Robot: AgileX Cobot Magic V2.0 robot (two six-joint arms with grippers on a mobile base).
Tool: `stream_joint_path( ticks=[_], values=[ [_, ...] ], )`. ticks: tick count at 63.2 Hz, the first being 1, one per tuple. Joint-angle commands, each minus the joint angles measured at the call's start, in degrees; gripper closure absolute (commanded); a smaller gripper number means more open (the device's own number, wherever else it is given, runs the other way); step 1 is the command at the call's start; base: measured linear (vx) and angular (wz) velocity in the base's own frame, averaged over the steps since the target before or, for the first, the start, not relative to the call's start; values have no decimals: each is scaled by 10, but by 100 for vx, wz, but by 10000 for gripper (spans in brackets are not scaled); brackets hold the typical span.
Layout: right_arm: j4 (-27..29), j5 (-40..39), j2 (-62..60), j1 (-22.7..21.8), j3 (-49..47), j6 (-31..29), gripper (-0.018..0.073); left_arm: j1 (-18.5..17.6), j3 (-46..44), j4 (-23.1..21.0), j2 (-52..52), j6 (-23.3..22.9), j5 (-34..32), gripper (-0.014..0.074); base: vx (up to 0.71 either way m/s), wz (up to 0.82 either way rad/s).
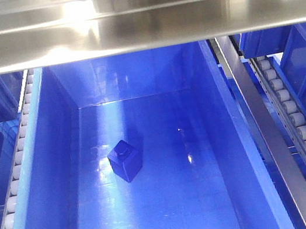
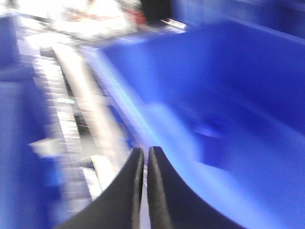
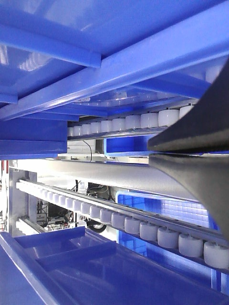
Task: Pour parts from conveyor to right shelf
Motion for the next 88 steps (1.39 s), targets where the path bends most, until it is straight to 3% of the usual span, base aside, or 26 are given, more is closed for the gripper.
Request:
stream_joint_path(
  ticks=[1,11,22,28,32,62,67,74,88],
  values=[
    [-4,-60,-6,1,8,-11,568,55,10,0,-16,0,-65,603,0,0],
    [-4,-60,-6,1,8,-11,568,128,79,-56,-57,-2,-155,603,0,0],
    [-4,-60,-6,1,8,-11,568,141,170,-73,-62,-25,-261,603,0,0],
    [-4,-60,-6,1,8,-11,568,141,169,-68,-62,-82,-244,603,0,0],
    [-4,-60,-6,1,8,-11,568,141,169,-58,-62,-94,-245,603,0,0],
    [-4,-60,-6,1,8,-11,568,141,169,-52,-62,-90,-237,603,0,0],
    [-4,-60,-6,1,8,-11,568,141,169,-28,-62,-90,-233,603,0,0],
    [-4,-58,-6,1,8,-11,568,156,169,-4,-62,-90,-225,603,0,0],
    [-4,-58,-6,1,8,-11,568,173,169,-4,-62,-90,-220,603,0,0]
  ],
)
